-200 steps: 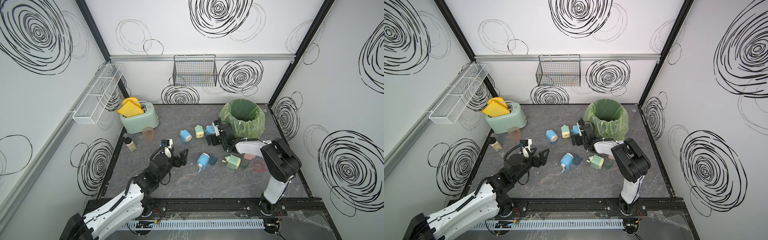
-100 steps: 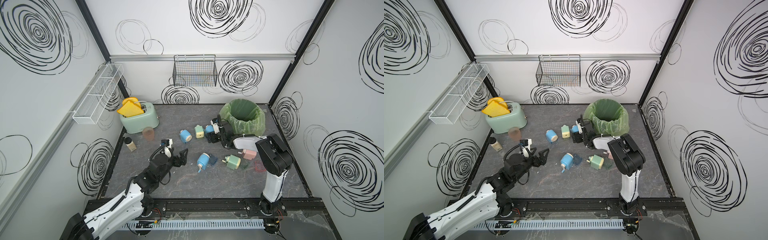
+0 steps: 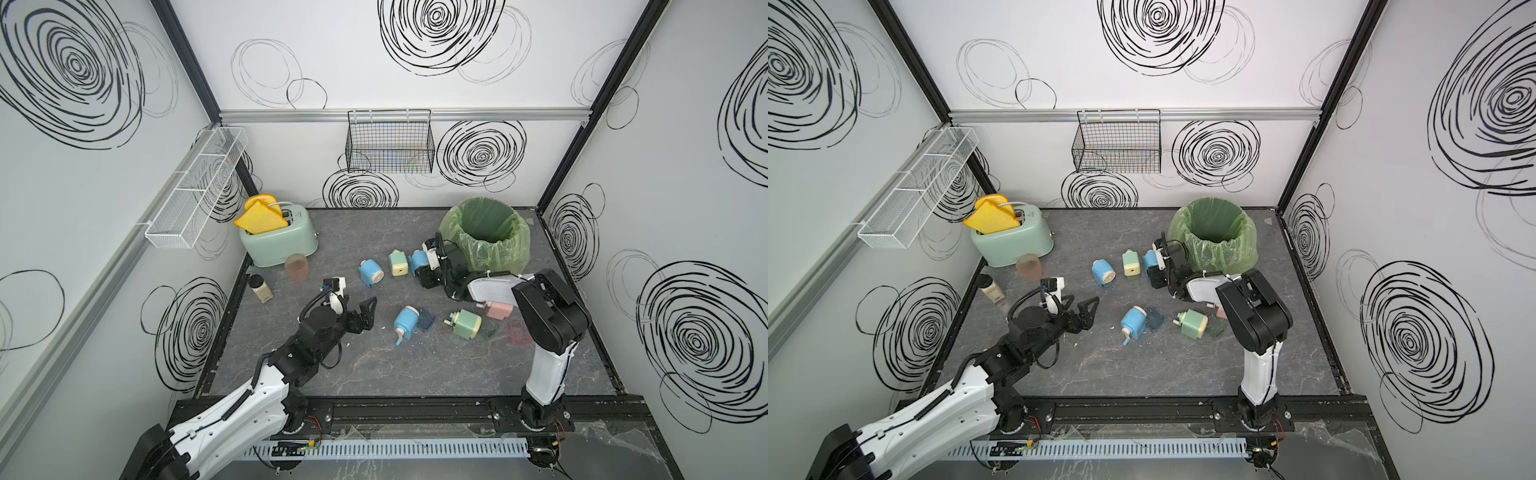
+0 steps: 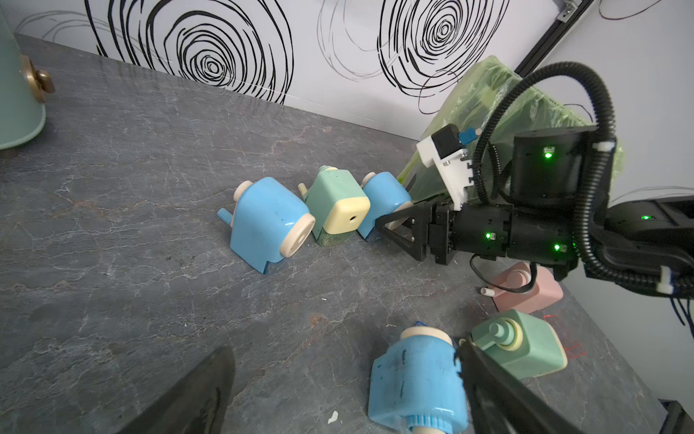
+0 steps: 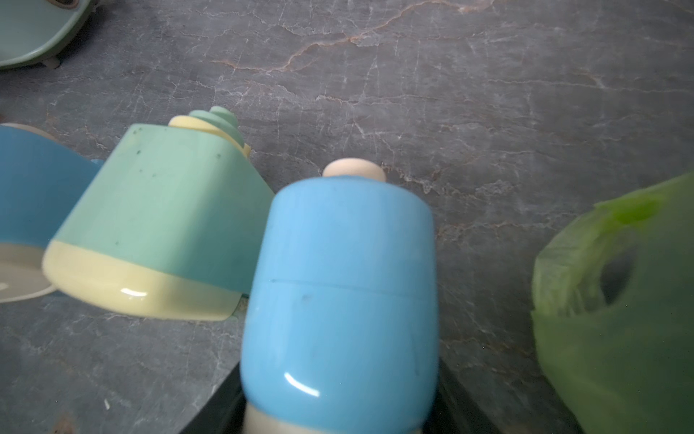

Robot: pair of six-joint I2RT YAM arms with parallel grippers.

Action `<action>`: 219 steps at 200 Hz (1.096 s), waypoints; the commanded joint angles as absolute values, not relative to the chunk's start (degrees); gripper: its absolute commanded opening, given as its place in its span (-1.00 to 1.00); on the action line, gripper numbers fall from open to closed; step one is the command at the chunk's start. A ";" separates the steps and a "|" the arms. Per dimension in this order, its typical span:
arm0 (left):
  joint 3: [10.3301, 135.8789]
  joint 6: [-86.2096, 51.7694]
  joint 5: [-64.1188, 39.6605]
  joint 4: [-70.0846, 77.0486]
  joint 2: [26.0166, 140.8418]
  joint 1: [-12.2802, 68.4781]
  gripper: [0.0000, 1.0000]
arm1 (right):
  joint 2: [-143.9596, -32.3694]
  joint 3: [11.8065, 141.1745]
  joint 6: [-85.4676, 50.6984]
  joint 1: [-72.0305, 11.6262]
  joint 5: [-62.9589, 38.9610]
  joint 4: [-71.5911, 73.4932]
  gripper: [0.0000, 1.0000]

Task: Take out the pencil sharpener tray and clean the shavings
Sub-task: Pick up the pencil sharpener from the center of the board.

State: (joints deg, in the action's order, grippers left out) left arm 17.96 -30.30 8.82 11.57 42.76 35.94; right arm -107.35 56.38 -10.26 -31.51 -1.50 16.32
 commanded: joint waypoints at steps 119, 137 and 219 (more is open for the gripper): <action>29.31 -23.60 -5.17 12.61 43.34 35.17 0.95 | -81.28 50.27 -4.20 -34.29 -11.73 0.81 -0.26; 32.64 -20.36 -13.39 12.46 44.57 34.66 0.95 | -77.67 50.83 -2.60 -33.28 -18.10 -3.77 -0.26; 46.08 -6.41 -50.57 -0.57 50.37 26.72 0.95 | -63.79 48.70 8.46 -30.53 -52.56 -14.84 -0.28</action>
State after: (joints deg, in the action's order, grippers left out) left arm 43.05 -13.61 -38.24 5.04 48.84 28.03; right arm -66.50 49.04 2.50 -30.72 -38.50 -10.50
